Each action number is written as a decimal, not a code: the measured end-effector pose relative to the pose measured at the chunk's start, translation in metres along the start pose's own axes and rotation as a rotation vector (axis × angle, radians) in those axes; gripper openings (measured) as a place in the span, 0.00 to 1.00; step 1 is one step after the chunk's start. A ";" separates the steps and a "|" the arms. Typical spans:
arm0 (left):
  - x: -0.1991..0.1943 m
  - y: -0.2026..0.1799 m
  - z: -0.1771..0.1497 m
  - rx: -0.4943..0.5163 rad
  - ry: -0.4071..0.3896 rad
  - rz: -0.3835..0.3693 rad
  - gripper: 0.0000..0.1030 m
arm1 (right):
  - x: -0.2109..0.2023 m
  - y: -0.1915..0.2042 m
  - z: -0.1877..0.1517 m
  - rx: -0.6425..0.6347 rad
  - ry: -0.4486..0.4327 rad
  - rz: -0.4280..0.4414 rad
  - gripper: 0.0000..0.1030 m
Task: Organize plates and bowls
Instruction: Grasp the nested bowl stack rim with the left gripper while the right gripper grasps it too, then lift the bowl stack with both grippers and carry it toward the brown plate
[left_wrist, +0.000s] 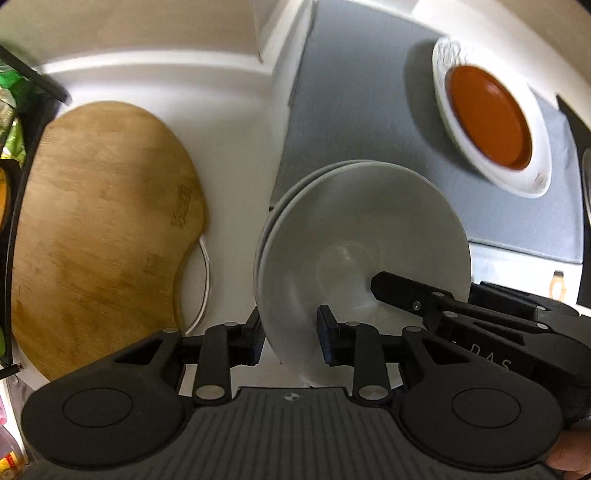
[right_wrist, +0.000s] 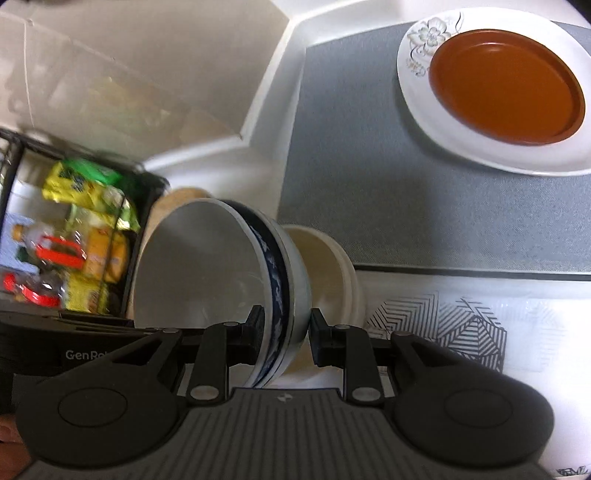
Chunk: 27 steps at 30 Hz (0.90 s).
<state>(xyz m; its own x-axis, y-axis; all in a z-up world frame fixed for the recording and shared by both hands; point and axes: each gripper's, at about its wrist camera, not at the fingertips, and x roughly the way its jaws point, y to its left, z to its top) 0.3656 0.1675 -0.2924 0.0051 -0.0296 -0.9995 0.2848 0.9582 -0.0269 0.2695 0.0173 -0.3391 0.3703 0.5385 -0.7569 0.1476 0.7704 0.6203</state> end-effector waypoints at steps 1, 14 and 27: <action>0.003 -0.002 0.002 0.011 0.009 0.008 0.32 | 0.004 -0.001 -0.001 0.001 0.008 -0.005 0.26; 0.026 0.003 0.005 -0.011 0.016 0.020 0.35 | 0.016 0.006 0.001 -0.105 -0.002 -0.085 0.24; 0.036 -0.003 0.018 -0.026 -0.002 -0.030 0.39 | 0.005 -0.010 0.010 -0.026 -0.045 -0.092 0.26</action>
<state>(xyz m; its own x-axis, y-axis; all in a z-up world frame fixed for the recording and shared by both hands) 0.3818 0.1589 -0.3283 -0.0010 -0.0589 -0.9983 0.2598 0.9640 -0.0571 0.2796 0.0090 -0.3472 0.3972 0.4492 -0.8003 0.1596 0.8249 0.5422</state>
